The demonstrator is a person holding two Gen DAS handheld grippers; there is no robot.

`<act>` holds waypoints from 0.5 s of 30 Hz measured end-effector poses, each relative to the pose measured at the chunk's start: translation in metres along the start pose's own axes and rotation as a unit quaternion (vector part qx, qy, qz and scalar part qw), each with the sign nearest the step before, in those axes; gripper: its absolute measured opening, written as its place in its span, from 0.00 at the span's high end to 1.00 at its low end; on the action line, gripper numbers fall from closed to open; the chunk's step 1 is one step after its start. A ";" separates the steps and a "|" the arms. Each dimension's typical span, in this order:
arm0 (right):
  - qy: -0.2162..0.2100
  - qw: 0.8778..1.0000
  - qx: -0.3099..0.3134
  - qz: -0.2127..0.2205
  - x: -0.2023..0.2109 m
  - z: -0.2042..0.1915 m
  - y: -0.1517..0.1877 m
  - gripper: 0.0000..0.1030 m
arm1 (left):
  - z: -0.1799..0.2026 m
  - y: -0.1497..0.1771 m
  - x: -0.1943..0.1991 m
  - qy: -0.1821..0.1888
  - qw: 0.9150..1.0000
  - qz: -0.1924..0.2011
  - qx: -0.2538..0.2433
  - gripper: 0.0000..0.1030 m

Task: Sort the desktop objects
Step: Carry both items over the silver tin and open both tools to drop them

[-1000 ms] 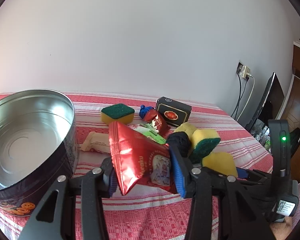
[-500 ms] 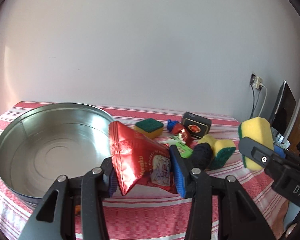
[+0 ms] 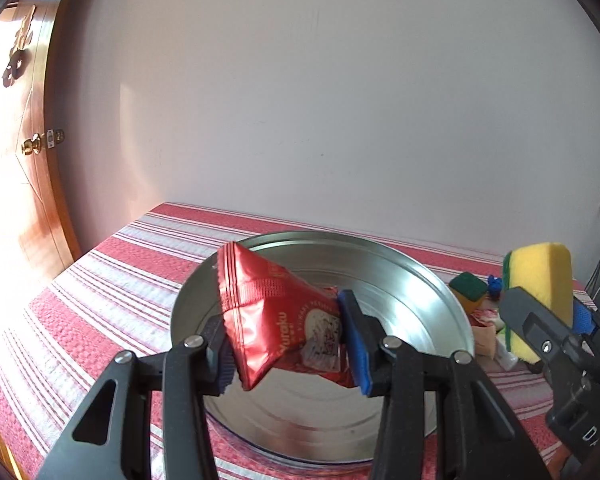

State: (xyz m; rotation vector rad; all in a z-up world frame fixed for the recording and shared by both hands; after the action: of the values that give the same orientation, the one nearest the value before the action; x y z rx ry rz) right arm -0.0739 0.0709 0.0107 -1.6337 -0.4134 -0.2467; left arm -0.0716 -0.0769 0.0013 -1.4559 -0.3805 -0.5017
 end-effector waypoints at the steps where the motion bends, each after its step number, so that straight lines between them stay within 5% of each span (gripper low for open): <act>1: -0.001 1.000 0.003 -0.003 -0.008 -0.006 -0.001 0.30 | -0.005 -0.001 -0.004 -0.007 1.000 -0.002 0.001 0.56; 15: -0.004 0.999 0.043 -0.017 -0.064 -0.038 0.002 0.29 | -0.030 -0.003 -0.058 -0.068 0.996 -0.049 -0.008 0.56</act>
State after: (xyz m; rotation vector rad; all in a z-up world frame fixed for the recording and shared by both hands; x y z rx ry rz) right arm -0.1284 0.0256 -0.0127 -1.5459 -0.4519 -0.2444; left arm -0.1239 -0.1016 -0.0296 -1.4962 -0.5599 -0.4851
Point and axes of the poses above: each gripper's, at about its wrist camera, not at the fingertips, and x roughly against the way its jaws point, z to its right, y to its underside, the point moved 6 cm from there along -x, roughly the way its jaws point, and after that the axes turned 4 degrees about -z, right-handed, at the moved point
